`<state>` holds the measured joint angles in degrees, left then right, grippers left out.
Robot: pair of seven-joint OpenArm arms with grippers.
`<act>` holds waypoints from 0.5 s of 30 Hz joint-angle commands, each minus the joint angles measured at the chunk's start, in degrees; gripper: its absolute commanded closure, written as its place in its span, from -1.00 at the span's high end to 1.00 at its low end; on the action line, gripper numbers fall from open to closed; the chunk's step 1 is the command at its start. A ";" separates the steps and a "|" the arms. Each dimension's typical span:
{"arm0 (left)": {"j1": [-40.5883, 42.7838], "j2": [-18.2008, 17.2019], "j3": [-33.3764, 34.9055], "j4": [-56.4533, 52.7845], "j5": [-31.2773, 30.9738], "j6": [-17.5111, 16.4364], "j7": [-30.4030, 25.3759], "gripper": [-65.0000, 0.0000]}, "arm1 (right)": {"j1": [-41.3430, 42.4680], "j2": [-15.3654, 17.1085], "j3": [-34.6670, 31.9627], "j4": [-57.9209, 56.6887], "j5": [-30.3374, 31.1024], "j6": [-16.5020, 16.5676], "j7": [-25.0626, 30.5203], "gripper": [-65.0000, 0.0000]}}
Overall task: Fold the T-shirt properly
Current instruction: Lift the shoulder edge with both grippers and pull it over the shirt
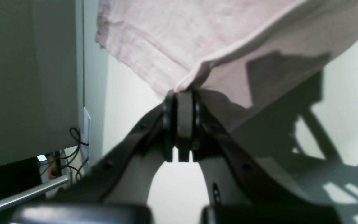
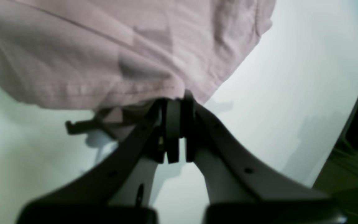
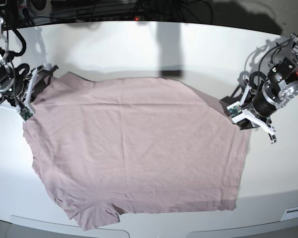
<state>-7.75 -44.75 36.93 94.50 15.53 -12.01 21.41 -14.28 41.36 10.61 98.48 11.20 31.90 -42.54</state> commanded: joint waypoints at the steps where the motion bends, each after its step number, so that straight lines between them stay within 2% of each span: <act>1: -1.27 -0.81 -0.46 0.68 0.42 1.16 -0.52 -1.00 | 1.53 0.96 0.59 0.13 0.26 -0.44 0.76 -1.00; 6: -1.46 -0.11 -0.46 -0.72 0.44 1.90 -2.40 -1.00 | 6.27 -0.37 0.50 -3.13 1.27 0.07 0.70 -1.00; 9: -2.40 2.62 -0.46 -5.42 0.46 4.39 -2.60 -1.00 | 9.20 -1.97 0.50 -5.05 1.25 1.60 0.48 -1.00; 12: -3.80 5.46 -0.46 -9.55 0.46 4.57 -2.78 -1.00 | 11.91 -3.78 0.50 -7.34 1.27 2.67 0.48 -1.00; 15: -4.50 6.69 -0.46 -10.51 0.46 4.55 -3.67 -1.00 | 13.90 -5.38 0.46 -8.79 1.27 2.64 0.48 -1.00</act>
<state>-10.81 -37.32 36.93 83.24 15.46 -8.69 18.33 -1.48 34.70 10.50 88.88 12.38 34.74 -43.11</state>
